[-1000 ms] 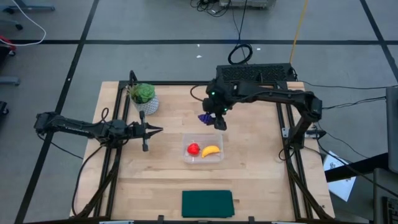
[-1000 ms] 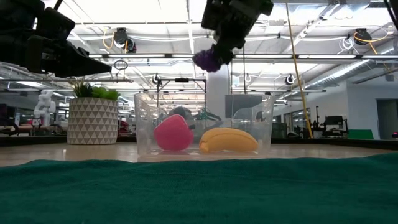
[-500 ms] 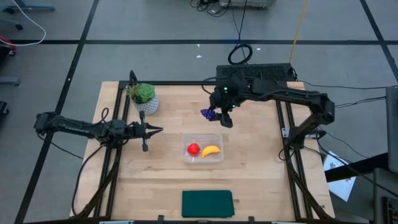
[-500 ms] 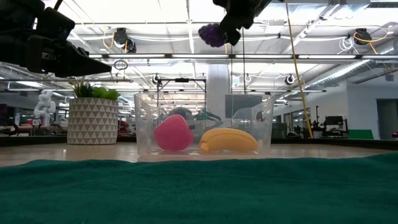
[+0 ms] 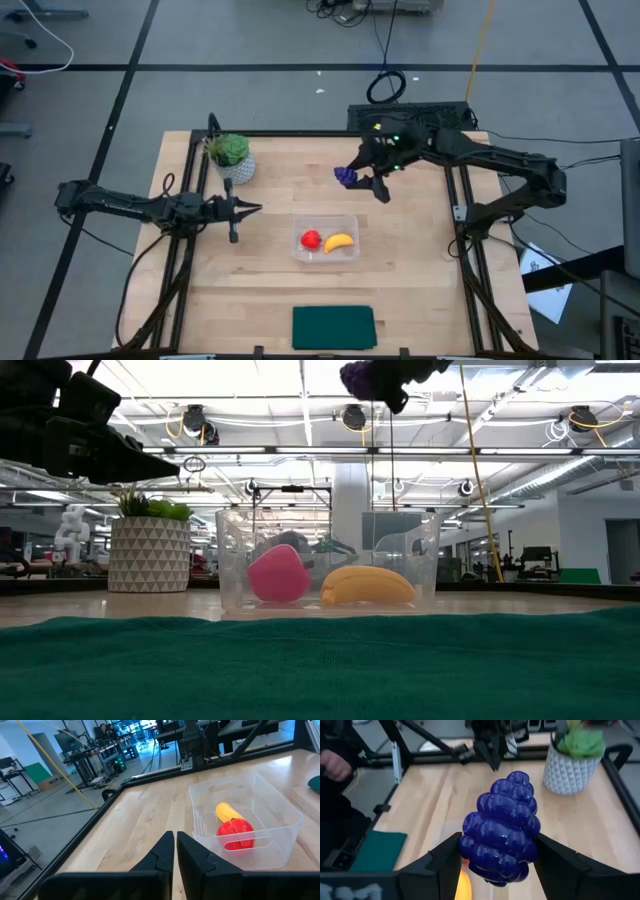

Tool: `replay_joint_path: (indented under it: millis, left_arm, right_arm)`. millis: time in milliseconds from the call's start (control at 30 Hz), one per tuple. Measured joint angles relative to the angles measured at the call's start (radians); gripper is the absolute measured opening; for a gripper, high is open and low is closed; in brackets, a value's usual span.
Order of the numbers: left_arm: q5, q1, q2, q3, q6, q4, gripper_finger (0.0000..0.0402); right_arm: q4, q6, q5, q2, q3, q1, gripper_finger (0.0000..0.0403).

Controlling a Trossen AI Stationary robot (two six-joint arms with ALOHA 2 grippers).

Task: Pick and placing Produce into tupperware
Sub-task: Put the black berry into transparent bin

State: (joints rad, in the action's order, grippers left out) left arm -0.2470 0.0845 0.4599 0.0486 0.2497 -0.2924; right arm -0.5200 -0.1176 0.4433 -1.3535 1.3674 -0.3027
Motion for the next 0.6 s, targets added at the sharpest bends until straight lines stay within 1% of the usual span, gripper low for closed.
replay_joint_path:
  millis: [233, 400, 600]
  left_arm:
    - [0.000, 0.000, 0.000, 0.000, 0.000, 0.000, 0.0026]
    - [-0.009, 0.000, 0.000, 0.000, 0.001, 0.000, 0.0026]
    - [-0.024, 0.000, 0.000, 0.000, 0.001, 0.000, 0.0026]
  right_arm:
    - [0.110, 0.028, -0.001, 0.122, -0.117, 0.001, 0.0206]
    - [0.141, 0.028, -0.006, 0.203, -0.195, -0.006, 0.0206]
    - [0.220, 0.058, -0.052, 0.309, -0.319, -0.005, 0.0206]
